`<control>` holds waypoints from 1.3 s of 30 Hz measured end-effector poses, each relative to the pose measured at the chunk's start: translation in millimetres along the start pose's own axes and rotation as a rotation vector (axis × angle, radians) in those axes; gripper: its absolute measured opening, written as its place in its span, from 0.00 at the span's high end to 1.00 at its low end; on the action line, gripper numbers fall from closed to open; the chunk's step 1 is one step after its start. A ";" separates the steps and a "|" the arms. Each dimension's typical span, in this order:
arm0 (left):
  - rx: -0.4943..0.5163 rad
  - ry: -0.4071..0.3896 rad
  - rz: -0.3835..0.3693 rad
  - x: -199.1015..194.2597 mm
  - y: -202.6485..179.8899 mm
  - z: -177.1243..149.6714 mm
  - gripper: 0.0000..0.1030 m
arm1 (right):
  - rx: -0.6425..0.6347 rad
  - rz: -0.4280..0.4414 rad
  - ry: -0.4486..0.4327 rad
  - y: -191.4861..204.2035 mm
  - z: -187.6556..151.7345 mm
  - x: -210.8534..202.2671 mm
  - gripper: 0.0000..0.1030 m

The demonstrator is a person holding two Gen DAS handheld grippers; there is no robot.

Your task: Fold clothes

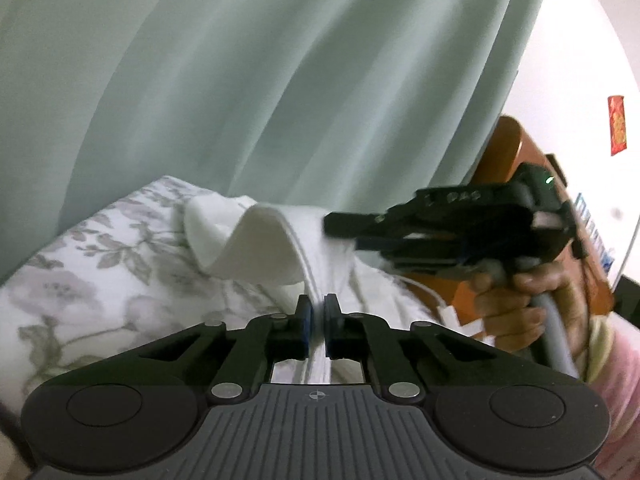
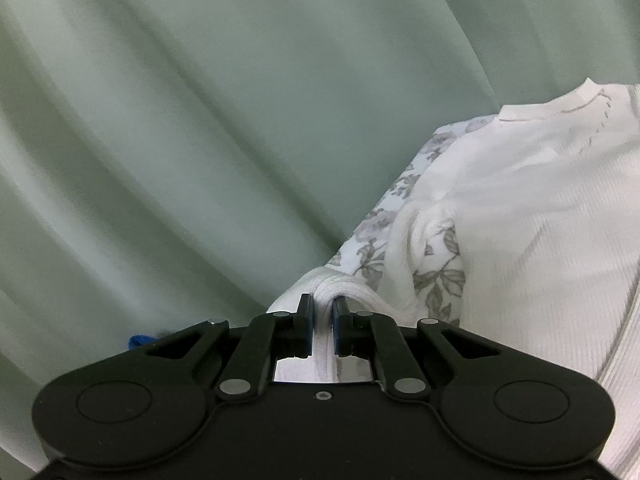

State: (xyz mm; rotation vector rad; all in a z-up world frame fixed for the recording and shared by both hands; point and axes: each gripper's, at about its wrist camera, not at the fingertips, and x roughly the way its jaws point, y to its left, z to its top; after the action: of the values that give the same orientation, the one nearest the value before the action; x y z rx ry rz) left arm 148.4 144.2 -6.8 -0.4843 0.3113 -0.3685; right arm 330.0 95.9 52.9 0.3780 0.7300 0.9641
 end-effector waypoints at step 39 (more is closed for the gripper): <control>-0.925 0.195 -0.089 170.4 14.0 30.1 0.96 | -0.743 -0.361 -0.133 -11.8 -73.1 -50.0 0.52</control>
State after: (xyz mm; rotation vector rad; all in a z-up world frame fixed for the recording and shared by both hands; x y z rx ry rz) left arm 314.7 97.2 -23.0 -1.3762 0.6532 -0.3444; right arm 267.3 45.7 13.9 -0.3316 0.2649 0.7901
